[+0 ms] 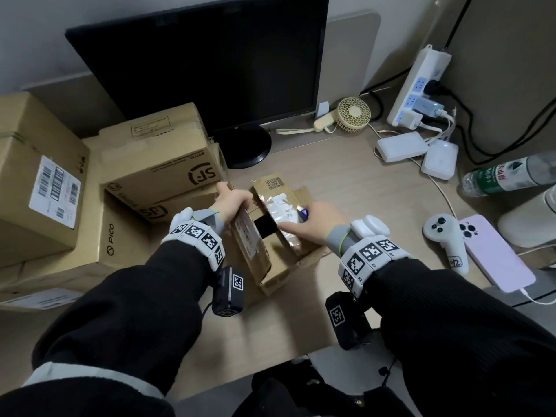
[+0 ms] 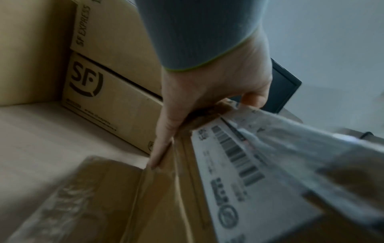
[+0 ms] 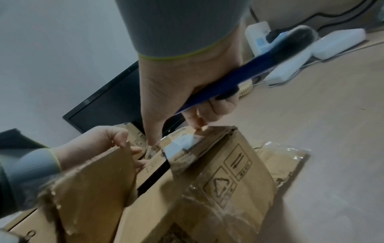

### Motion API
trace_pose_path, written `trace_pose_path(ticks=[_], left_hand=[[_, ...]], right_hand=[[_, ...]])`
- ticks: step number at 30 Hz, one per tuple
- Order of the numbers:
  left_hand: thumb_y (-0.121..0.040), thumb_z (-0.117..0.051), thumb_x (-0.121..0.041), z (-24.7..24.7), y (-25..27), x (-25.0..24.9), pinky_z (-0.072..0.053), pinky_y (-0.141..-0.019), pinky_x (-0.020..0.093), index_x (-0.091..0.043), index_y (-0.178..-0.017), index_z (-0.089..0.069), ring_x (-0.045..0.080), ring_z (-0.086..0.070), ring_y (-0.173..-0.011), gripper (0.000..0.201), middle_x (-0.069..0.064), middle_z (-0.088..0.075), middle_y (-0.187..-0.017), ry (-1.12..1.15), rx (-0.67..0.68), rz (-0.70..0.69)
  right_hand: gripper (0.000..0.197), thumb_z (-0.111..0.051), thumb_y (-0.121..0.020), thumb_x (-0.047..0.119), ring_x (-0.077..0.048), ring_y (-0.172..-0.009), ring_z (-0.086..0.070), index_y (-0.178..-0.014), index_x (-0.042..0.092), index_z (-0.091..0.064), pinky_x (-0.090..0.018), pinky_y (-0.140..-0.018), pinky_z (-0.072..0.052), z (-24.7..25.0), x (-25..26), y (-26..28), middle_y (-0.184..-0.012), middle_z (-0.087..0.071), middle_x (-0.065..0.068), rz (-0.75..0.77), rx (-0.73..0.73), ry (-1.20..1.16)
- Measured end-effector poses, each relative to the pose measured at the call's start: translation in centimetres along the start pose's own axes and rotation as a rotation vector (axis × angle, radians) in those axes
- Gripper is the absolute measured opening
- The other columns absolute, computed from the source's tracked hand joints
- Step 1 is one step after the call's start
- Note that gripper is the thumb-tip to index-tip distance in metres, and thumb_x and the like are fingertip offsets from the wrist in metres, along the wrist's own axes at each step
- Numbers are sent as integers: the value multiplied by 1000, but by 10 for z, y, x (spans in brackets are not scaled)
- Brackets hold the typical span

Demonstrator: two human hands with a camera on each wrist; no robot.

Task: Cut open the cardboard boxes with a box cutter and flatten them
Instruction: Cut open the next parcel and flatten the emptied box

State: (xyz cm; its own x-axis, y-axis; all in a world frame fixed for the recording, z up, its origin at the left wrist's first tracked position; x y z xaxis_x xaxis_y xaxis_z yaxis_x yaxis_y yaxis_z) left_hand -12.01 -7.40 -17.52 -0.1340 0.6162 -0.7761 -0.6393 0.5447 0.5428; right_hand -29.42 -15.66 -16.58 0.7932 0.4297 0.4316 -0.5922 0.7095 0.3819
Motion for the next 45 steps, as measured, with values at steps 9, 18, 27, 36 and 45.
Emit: trace_pose_path(ticks=[9,18,27,36,45], left_hand=[[-71,-45,4,56,-2,15,-35,-47,24,-7,-118,-40,20,-37,-56,49,7,-40,-72,19,29,20],[-81,-71,-20,99,-6,27,-43,-92,33,-19,-136,-45,31,-47,-118,61,13,-43,-131,-718,-61,-225],[-96,-48,-44,-4,37,-35,-36,-71,33,-7,-80,-66,24,-52,-78,45,11,-60,-83,-766,337,-473],[-95,-36,-39,-56,54,-77,-40,-102,38,-7,-106,-66,31,-56,-114,45,16,-62,-120,-675,546,-498],[-47,-48,-75,-106,60,-76,-34,-109,35,-22,-139,-47,20,-42,-129,106,3,-46,-142,-938,670,-643]], right_hand=[[41,-52,-78,54,-20,-56,-50,-68,14,-50,-25,-50,-34,9,14,-11,-70,-57,-6,-193,-8,2],[39,-57,-90,42,-34,-99,-61,-100,4,-60,-31,-75,-40,52,-18,-22,-103,-63,-16,-324,-85,-312],[30,-55,-91,32,-34,-103,-59,-103,4,-60,-35,-82,-45,110,-3,-1,-104,-61,-15,-275,-209,-223],[25,-50,-91,32,-29,-84,-50,-84,9,-54,-30,-70,-37,175,-14,38,-86,-54,-9,-245,-452,-140],[32,-49,-91,41,-27,-73,-46,-71,16,-49,-29,-65,-37,181,33,41,-73,-49,-4,45,-561,152]])
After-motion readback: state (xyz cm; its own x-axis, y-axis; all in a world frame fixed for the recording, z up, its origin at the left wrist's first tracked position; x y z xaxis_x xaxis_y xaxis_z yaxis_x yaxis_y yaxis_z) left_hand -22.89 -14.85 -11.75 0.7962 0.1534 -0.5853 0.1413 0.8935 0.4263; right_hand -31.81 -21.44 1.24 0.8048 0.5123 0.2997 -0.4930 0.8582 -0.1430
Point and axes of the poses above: each hand's wrist, its own y-axis away from the middle knuckle, its own z-axis out of the back of the hand, x = y × z, the point moved 4 cm from there along -y, towards the middle knuckle
